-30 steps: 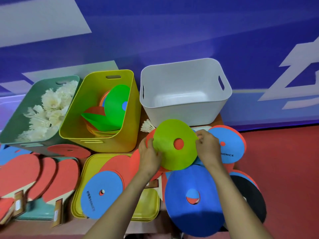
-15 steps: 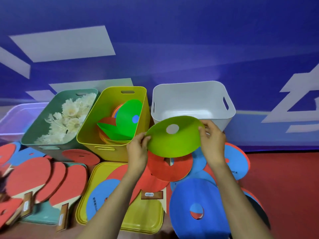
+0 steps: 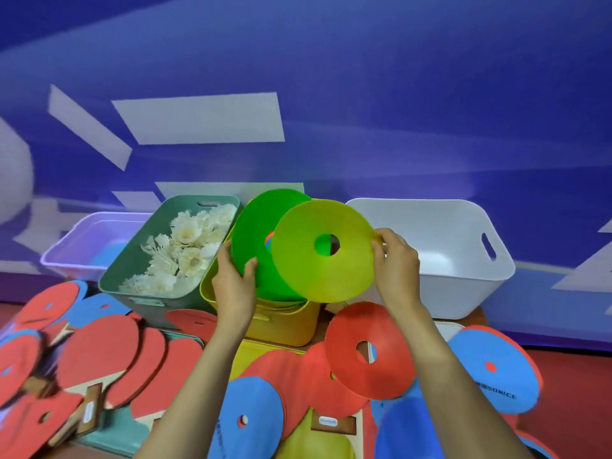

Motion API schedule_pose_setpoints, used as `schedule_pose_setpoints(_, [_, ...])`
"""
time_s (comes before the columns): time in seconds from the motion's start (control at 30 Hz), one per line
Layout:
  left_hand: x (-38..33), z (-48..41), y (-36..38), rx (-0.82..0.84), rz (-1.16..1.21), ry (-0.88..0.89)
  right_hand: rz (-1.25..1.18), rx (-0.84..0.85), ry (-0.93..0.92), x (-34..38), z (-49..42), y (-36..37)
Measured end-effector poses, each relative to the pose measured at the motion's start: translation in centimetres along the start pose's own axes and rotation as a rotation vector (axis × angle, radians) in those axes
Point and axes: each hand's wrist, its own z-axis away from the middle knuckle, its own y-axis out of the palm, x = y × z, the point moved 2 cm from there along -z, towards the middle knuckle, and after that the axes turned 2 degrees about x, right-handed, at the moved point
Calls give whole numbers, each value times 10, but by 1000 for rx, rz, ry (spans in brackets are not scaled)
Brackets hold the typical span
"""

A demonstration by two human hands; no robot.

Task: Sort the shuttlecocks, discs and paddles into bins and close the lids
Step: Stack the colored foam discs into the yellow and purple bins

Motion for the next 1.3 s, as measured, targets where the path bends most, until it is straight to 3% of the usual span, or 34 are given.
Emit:
schedule_pose_setpoints(0.1, [7, -21, -23, -10, -31, 25, 3, 18, 19, 22, -11, 25])
schedule_pose_setpoints(0.2, [21, -51, -38, 72, -210, 29, 32, 4, 18, 42, -24, 47])
schedule_pose_setpoints(0.33, [37, -89, -42, 329, -444, -13, 67, -33, 47, 58, -46, 74])
schedule_pose_setpoints(0.43, [43, -104, -31, 532, -476, -50, 91, -12, 72, 66, -57, 99])
schedule_pose_setpoints(0.53, [53, -111, -17, 620, -561, -21, 79, 37, 89, 67, -62, 127])
schedule_pose_setpoints(0.63, [62, -115, -11, 583, -675, 75, 45, 132, 96, 65, -61, 152])
schedule_pose_setpoints(0.93, [58, -93, 2, 517, -480, 205, 88, 261, 3, 49, -34, 149])
schedule_pose_setpoints(1.2, [11, -36, 37, 400, -265, 428, 24, 173, -87, 29, -3, 72])
schedule_pose_setpoints(1.3, [-9, 6, 62, 436, -120, 504, 15, 91, -72, 4, 14, 33])
